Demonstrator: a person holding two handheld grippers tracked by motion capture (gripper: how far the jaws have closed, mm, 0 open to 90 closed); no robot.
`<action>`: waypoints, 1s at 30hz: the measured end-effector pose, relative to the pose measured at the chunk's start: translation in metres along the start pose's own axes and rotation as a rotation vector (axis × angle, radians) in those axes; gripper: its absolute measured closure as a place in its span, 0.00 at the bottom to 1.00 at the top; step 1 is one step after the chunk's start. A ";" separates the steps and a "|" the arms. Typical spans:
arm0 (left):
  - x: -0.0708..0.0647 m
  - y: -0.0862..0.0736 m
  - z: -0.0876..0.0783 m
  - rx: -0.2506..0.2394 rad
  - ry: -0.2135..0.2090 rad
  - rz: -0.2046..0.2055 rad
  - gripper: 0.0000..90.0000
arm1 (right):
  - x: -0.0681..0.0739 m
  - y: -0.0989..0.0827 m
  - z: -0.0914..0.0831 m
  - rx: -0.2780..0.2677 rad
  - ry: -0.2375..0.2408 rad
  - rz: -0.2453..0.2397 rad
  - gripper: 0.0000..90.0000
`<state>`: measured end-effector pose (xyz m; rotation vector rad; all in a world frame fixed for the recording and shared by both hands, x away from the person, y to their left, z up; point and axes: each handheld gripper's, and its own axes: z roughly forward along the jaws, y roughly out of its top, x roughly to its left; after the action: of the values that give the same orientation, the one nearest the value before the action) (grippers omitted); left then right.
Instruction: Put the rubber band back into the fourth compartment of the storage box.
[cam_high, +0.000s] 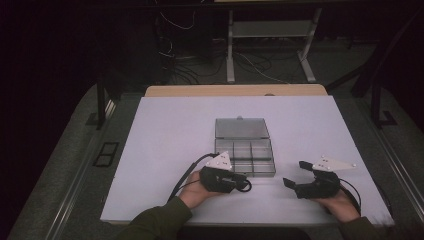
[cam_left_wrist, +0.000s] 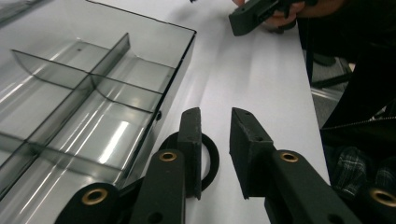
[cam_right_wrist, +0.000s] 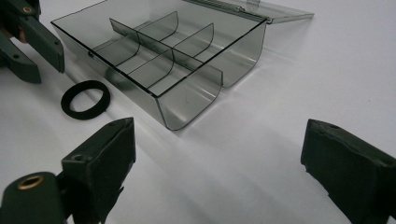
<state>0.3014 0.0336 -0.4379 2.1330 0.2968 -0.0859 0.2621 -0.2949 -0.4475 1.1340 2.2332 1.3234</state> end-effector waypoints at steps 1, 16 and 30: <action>0.000 0.001 0.003 0.007 -0.003 0.003 0.82 | 0.000 0.000 0.000 -0.002 -0.001 0.000 0.11; -0.004 -0.006 0.021 0.134 0.022 0.059 0.85 | 0.000 0.000 0.000 0.007 0.006 -0.009 0.11; -0.004 -0.009 0.022 0.132 0.041 0.078 0.93 | 0.001 0.000 0.001 0.012 0.009 -0.012 0.11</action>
<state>0.2966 0.0191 -0.4563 2.2768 0.2373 -0.0174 0.2621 -0.2939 -0.4480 1.1195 2.2533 1.3150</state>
